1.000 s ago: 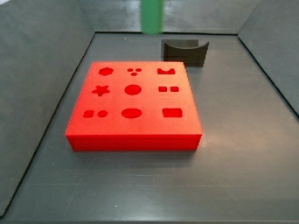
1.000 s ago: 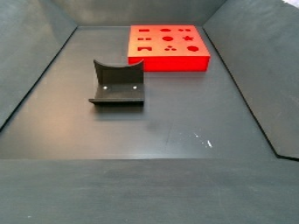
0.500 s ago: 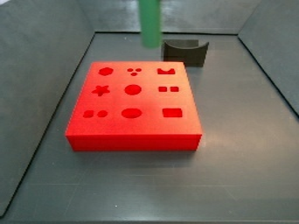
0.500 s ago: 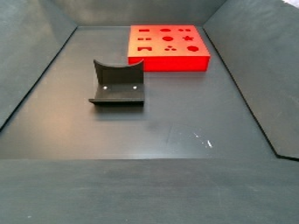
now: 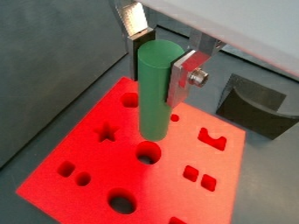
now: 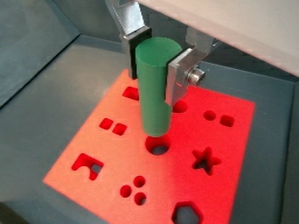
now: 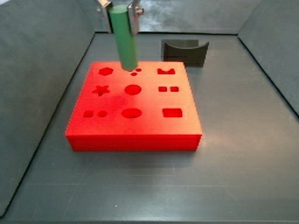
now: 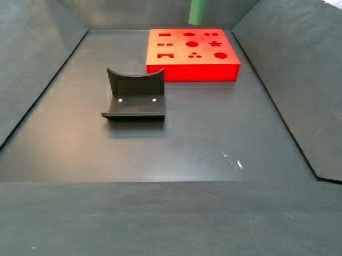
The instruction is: Insert the round object.
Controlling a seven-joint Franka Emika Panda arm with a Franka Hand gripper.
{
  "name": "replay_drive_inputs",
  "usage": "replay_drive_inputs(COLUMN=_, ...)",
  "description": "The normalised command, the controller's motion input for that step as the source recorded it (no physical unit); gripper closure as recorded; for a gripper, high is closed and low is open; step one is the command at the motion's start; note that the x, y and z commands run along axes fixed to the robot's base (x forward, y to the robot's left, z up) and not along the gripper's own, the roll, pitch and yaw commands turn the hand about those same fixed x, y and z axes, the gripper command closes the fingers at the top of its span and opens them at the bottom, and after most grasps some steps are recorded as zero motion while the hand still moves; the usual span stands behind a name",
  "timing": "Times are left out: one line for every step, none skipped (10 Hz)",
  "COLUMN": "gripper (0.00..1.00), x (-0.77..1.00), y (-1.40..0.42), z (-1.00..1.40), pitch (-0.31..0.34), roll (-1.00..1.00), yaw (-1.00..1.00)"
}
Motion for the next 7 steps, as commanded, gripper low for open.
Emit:
replay_drive_inputs(gripper=1.0, x=0.53, y=0.08, z=-0.29, pitch=0.0, roll=-0.11, yaw=0.43)
replay_drive_inputs(gripper=1.0, x=0.45, y=0.0, z=-0.44, pitch=0.0, roll=-0.11, yaw=0.59)
replay_drive_inputs(gripper=1.0, x=0.39, y=0.0, z=-0.47, pitch=0.0, roll=-0.12, yaw=0.63)
replay_drive_inputs(gripper=1.0, x=0.07, y=-0.01, z=-0.19, pitch=0.0, roll=-0.08, yaw=0.36)
replay_drive_inputs(gripper=1.0, x=0.0, y=-0.1, z=0.0, pitch=0.0, roll=0.01, yaw=0.0)
replay_drive_inputs(gripper=1.0, x=-0.03, y=-0.13, z=-0.07, pitch=0.0, roll=0.13, yaw=0.0)
replay_drive_inputs(gripper=1.0, x=-0.04, y=-0.09, z=-0.15, pitch=-0.016, roll=0.09, yaw=0.0)
